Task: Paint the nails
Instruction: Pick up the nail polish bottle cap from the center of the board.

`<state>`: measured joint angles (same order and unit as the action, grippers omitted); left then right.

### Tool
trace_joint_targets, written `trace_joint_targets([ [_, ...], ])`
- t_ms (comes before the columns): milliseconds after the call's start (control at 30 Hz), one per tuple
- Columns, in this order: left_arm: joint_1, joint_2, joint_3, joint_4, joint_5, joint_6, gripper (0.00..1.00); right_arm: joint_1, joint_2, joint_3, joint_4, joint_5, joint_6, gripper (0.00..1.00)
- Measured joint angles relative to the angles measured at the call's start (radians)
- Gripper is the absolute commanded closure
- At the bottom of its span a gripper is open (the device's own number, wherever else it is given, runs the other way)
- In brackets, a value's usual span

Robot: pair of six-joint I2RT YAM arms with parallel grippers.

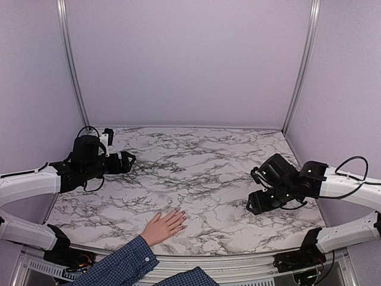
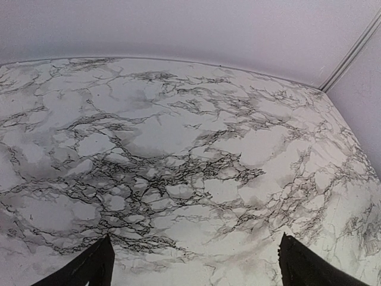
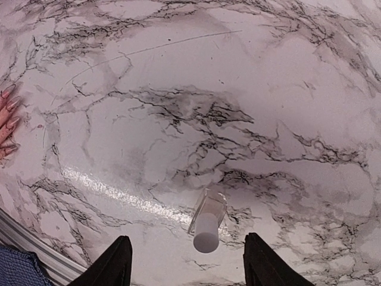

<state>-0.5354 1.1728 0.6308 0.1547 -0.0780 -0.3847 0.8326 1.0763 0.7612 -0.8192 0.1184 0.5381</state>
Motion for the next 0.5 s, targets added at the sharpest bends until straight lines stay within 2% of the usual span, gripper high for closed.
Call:
trace_joint_targets([
  [100,-0.006,0.000,0.000,0.002,0.000,0.000,0.01,0.000,0.013,-0.001,0.006,0.006,0.007,0.48],
  [500,-0.009,0.000,-0.013,0.006,-0.001,0.001,0.01,0.001,0.068,-0.020,0.042,0.024,0.008,0.53],
])
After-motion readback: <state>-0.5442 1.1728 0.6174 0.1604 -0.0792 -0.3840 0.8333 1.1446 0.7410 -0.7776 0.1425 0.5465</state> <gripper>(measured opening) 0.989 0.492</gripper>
